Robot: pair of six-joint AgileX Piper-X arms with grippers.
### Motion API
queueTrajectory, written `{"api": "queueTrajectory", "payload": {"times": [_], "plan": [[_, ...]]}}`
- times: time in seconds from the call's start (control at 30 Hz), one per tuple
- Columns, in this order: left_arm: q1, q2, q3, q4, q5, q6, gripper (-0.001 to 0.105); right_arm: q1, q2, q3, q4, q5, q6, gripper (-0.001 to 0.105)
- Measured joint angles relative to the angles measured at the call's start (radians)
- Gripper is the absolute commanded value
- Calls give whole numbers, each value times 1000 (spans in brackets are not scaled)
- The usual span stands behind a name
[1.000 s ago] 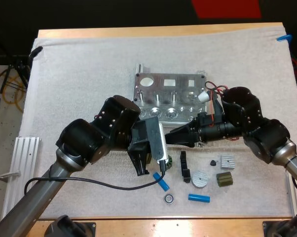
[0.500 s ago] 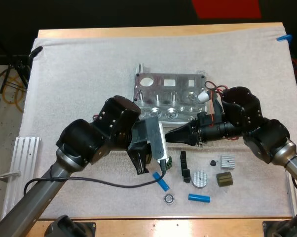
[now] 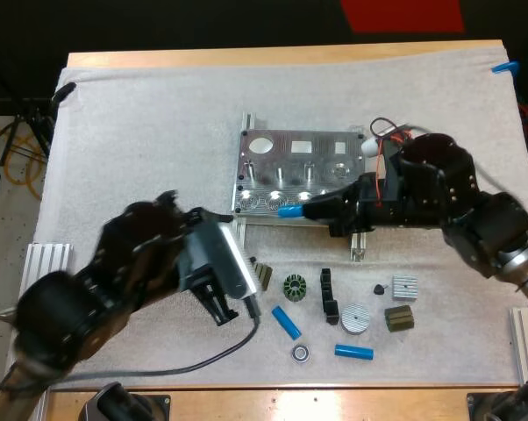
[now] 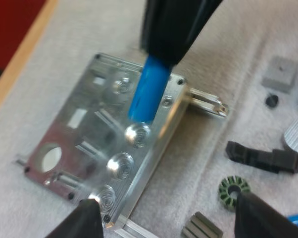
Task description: Load cells from left to right
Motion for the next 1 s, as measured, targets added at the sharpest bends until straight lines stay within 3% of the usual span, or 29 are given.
{"api": "queueTrajectory", "payload": {"times": [0.17, 0.33, 0.47, 0.67, 1.0], "plan": [[68, -90, 70, -4, -2, -87, 57, 0, 31, -129, 248, 262, -162, 0], [125, -170, 194, -5, -5, -147, 57, 0, 105, -227, 384, 382, -233, 0], [140, -230, 267, -48, -5, -201, 57, 0, 199, -303, 457, 437, -287, 0], [140, -253, 273, -126, -5, -231, 57, 0, 350, -414, 534, 517, -352, 0], [140, -253, 273, -151, -5, -232, 57, 0, 554, -544, 559, 555, -386, 0]]}}
